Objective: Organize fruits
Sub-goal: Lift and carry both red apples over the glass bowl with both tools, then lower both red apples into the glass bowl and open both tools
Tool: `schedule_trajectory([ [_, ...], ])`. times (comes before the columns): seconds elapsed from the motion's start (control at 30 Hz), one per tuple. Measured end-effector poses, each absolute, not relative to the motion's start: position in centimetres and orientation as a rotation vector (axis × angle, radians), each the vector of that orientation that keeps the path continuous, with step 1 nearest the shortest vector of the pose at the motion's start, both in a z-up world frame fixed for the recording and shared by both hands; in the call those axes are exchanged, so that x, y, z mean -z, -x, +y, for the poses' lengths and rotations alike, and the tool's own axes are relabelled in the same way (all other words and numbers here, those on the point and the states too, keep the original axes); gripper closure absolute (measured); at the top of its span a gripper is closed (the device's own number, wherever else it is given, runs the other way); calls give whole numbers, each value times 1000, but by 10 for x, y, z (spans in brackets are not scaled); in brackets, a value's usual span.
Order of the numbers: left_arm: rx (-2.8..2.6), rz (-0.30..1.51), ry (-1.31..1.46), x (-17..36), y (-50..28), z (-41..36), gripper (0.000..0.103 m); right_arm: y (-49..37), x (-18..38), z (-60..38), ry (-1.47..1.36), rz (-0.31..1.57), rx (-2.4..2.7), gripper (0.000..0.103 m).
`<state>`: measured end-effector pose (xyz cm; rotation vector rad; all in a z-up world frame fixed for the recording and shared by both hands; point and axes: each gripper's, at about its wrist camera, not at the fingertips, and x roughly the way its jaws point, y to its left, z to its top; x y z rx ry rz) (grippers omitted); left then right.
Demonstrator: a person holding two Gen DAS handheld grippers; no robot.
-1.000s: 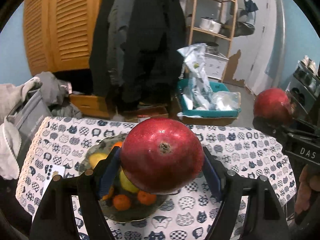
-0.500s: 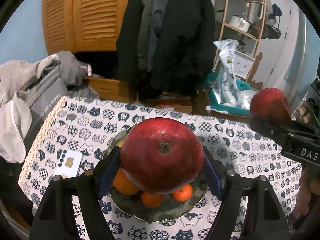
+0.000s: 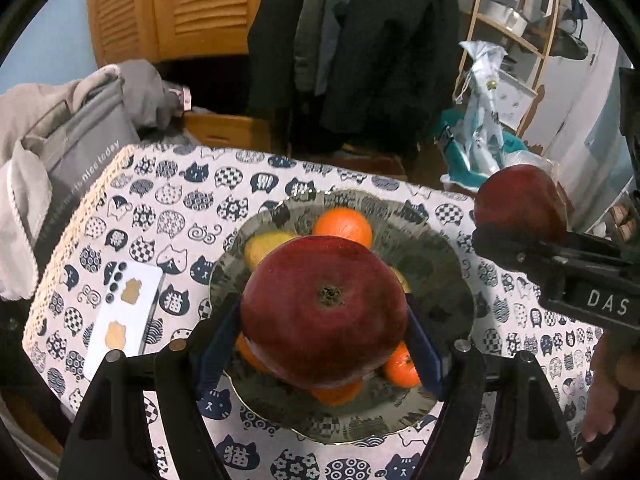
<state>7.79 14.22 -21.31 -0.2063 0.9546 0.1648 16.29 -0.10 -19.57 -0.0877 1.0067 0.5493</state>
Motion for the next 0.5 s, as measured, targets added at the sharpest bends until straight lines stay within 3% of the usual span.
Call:
schedule_trajectory([
  [0.5,-180,1032,255,248,-86,152,24,-177,250,12,97,1132,-558,30],
])
